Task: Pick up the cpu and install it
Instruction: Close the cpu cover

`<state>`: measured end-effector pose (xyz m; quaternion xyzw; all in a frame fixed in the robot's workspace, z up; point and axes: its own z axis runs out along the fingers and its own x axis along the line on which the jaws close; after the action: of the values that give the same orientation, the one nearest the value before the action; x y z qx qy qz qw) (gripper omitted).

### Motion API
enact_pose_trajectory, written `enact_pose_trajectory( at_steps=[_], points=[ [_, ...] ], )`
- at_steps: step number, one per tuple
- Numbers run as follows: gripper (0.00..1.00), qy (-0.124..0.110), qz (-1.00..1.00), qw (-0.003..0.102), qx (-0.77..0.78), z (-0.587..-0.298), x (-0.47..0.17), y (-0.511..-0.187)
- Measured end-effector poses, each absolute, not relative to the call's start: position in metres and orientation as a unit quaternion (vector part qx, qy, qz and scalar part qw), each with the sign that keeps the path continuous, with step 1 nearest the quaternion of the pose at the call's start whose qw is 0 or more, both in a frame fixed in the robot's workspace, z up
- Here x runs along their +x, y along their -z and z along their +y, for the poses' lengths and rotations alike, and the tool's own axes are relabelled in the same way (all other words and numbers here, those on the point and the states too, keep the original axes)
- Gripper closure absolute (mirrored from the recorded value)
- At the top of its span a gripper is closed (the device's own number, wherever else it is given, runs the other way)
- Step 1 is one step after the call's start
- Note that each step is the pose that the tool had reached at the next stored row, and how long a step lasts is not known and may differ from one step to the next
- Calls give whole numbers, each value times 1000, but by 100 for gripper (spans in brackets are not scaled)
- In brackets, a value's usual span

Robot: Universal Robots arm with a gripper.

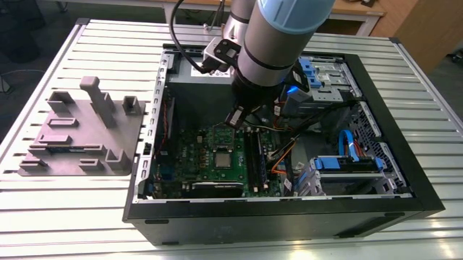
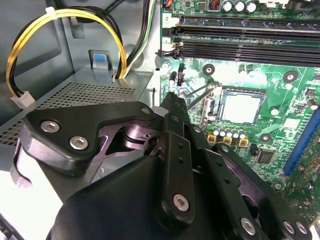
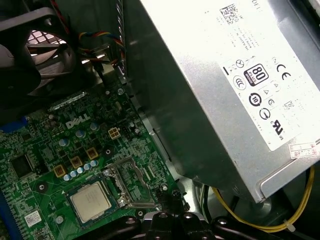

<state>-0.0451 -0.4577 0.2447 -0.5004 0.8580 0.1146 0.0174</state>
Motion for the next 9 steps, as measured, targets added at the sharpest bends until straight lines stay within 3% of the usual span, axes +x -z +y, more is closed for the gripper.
enact_pose_trajectory(
  at_steps=[9],
  points=[
    [90, -114, 858, 17, -501, -461, -45, -245]
  ],
)
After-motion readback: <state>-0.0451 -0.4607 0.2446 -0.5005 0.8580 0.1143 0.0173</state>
